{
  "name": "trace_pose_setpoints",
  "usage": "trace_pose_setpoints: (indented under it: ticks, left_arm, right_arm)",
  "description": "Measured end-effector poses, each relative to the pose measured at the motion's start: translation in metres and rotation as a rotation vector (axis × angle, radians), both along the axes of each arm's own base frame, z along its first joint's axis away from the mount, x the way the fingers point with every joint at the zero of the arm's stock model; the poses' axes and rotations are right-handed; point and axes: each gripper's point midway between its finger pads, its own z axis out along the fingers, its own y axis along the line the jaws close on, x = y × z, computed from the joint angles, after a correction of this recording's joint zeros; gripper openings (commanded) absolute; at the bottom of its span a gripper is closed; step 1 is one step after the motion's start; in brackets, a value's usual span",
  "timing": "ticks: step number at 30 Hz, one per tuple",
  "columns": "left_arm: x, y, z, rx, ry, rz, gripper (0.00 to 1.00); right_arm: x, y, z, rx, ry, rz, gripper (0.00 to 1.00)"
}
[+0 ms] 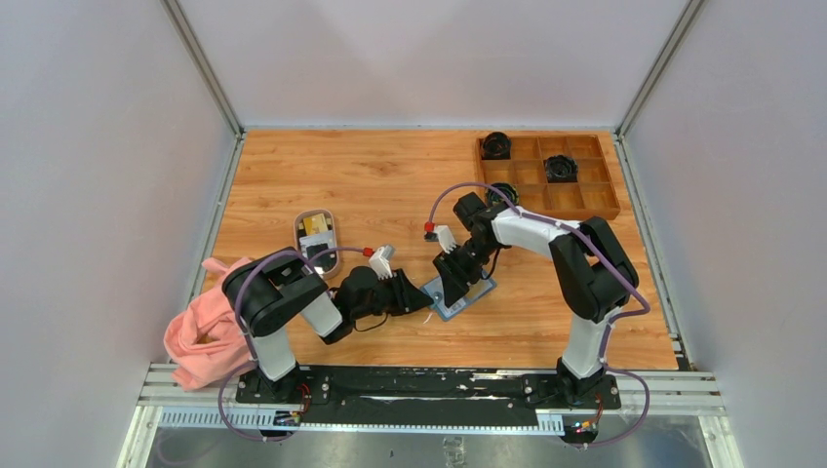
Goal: Put the credit cards into the card holder
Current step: Insert the credit card into the card holder.
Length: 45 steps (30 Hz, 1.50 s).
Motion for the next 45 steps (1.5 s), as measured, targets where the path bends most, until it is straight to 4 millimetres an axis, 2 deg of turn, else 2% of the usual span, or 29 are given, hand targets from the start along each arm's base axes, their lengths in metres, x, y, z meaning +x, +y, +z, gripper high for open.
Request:
trace_pose_setpoints:
  ticks: [4,8,12,15,19,21,24,25,27,30,32,34,37,40,45]
  left_arm:
    - [-0.002,0.003,0.002,-0.015,-0.005,0.004,0.38]
    - [-0.006,0.018,0.002,-0.023,-0.011,0.031,0.44]
    - [-0.009,0.036,0.013,-0.017,-0.049,0.061,0.46]
    - [-0.004,0.041,0.038,-0.021,-0.129,0.070,0.46]
    - [0.003,0.048,0.094,-0.048,-0.301,0.097,0.53]
    - [0.005,0.056,0.121,-0.059,-0.384,0.121,0.62]
    - [0.004,0.066,0.141,-0.063,-0.451,0.154,0.83]
    - [0.003,0.069,0.142,-0.058,-0.459,0.160,0.88]
    - [0.002,0.072,0.143,-0.056,-0.454,0.171,0.90]
    - [0.001,0.073,0.134,-0.040,-0.413,0.171,0.82]
    - [0.000,0.071,0.126,-0.030,-0.373,0.161,0.74]
    - [-0.001,0.066,0.121,-0.026,-0.338,0.147,0.69]
    - [0.002,0.056,0.118,-0.013,-0.295,0.118,0.66]
    - [0.005,0.045,0.113,0.008,-0.265,0.088,0.66]
    - [0.008,0.028,0.101,0.053,-0.231,0.043,0.64]
  right_arm:
    - [-0.002,0.002,0.003,0.021,0.011,0.004,0.56]
    - [0.000,0.001,0.008,0.040,-0.027,0.033,0.57]
    - [0.005,0.002,0.031,0.099,-0.135,0.078,0.57]
    - [0.007,0.004,0.054,0.161,-0.217,0.111,0.56]
    - [0.007,0.004,0.064,0.196,-0.269,0.137,0.55]
    - [0.005,0.002,0.063,0.198,-0.273,0.141,0.53]
    - [0.005,0.001,0.058,0.189,-0.268,0.140,0.49]
    - [0.005,0.001,0.057,0.183,-0.266,0.135,0.47]
    - [0.007,0.001,0.051,0.170,-0.253,0.126,0.41]
    - [0.008,0.001,0.038,0.141,-0.206,0.104,0.29]
    - [0.009,0.001,0.027,0.111,-0.168,0.084,0.25]
    - [0.010,-0.001,0.015,0.079,-0.132,0.062,0.25]
    - [0.014,-0.005,0.002,0.034,-0.098,0.029,0.27]
    - [0.017,-0.008,-0.001,0.008,-0.096,0.003,0.33]
    - [0.023,-0.009,-0.004,-0.014,-0.112,-0.020,0.36]
